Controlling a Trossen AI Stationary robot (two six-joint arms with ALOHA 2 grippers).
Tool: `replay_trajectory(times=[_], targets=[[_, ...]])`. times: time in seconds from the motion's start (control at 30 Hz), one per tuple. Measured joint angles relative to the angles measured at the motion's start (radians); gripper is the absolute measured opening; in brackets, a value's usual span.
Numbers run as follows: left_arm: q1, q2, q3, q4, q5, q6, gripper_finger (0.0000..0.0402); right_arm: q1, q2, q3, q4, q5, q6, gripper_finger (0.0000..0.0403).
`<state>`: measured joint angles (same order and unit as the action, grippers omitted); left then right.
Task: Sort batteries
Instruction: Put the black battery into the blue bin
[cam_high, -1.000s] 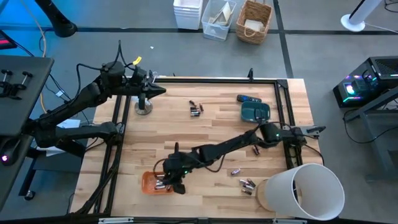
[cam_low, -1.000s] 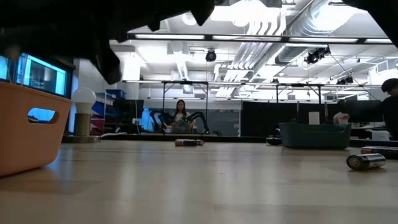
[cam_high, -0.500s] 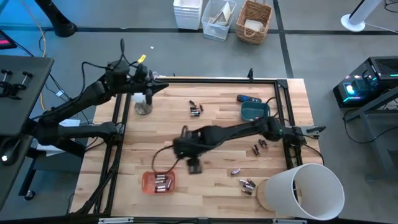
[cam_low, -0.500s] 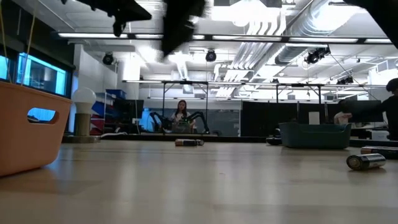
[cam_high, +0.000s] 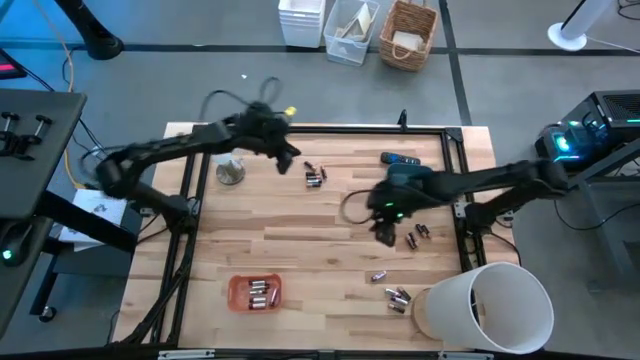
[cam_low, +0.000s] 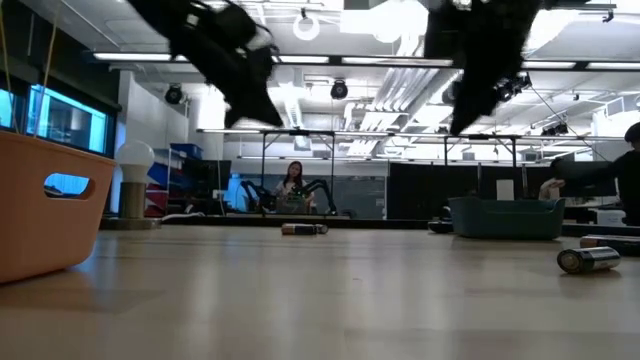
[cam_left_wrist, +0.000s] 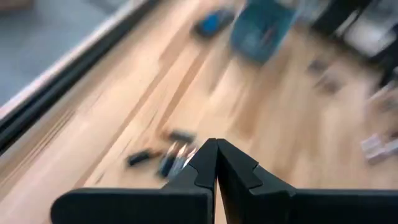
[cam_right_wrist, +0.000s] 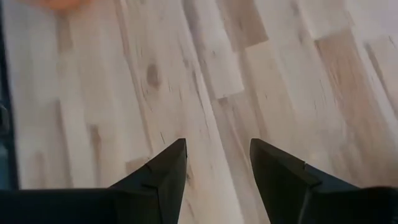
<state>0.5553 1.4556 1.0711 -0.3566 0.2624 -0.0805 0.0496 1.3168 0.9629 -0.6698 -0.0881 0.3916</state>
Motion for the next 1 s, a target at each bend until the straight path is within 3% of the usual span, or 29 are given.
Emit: replay_trajectory(times=[0.2, 0.47, 0.7, 1.0], targets=[[-0.020, 0.325, 0.322, -0.352, -0.129, 0.353, 0.0051, -0.005, -0.227, -0.229, 0.190, 0.014, 0.099, 0.0172], [-0.018, 0.620, 0.606, -0.533, -0.149, 0.672, 0.0155, -0.024, -0.248, -0.292, 0.254, 0.045, 0.098, 0.0172], [-0.025, 0.745, 0.650, -0.584, -0.218, 0.794, 0.0175, -0.024, -0.244, -0.293, 0.306, 0.150, 0.104, 0.0172], [-0.013, 0.802, 0.652, -0.551, -0.251, 0.759, 0.0146, -0.024, -0.243, -0.293, 0.337, 0.193, 0.134, 0.0172]])
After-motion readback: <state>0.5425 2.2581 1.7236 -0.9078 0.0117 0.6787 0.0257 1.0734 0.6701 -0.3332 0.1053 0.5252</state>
